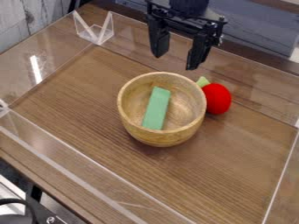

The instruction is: Remove the green block from the brown bowl and put it on the table

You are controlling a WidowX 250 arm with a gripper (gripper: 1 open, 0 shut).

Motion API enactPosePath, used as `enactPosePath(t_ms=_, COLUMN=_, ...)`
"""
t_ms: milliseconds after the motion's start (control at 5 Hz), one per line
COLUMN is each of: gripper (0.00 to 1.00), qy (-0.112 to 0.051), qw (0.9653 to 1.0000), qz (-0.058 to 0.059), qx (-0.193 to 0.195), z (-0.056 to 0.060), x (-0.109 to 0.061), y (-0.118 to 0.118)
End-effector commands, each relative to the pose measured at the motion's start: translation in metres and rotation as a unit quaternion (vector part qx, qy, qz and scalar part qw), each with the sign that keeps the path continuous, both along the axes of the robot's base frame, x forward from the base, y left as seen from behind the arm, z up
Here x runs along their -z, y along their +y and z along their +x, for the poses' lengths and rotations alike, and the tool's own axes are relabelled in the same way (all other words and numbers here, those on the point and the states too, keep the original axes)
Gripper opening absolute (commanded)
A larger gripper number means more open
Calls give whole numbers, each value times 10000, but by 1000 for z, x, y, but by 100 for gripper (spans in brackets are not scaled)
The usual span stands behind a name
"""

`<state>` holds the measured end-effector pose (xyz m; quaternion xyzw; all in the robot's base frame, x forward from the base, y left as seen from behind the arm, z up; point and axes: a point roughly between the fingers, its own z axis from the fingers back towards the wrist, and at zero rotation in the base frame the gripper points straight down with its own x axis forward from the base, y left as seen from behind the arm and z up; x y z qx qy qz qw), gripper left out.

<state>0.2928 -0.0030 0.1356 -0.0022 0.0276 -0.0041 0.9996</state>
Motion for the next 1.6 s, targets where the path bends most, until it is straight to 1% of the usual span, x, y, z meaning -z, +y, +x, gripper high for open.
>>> enactPosePath(t_ms=0, gripper=100, qy=89, qw=10000, qz=-2, qx=4, z=-10, x=6, y=2)
enactPosePath(t_ms=200, gripper=100, qy=151, qw=9998, qz=2, qx=-111, z=-26, x=22, y=4)
enactPosePath(t_ms=400, gripper=100, qy=141, qw=9997, qz=-10, qx=-205, z=-35, x=35, y=7)
enactPosePath(t_ms=600, gripper=100, qy=120, qw=9994, qz=-21, qx=-312, z=-40, x=41, y=11)
enactPosePath(t_ms=1000, gripper=100, qy=149, qw=9993, qz=-23, qx=-332, z=-33, x=48, y=12)
enactPosePath(t_ms=1400, gripper=100, qy=185, qw=9965, qz=-22, qx=-810, z=-35, x=43, y=1)
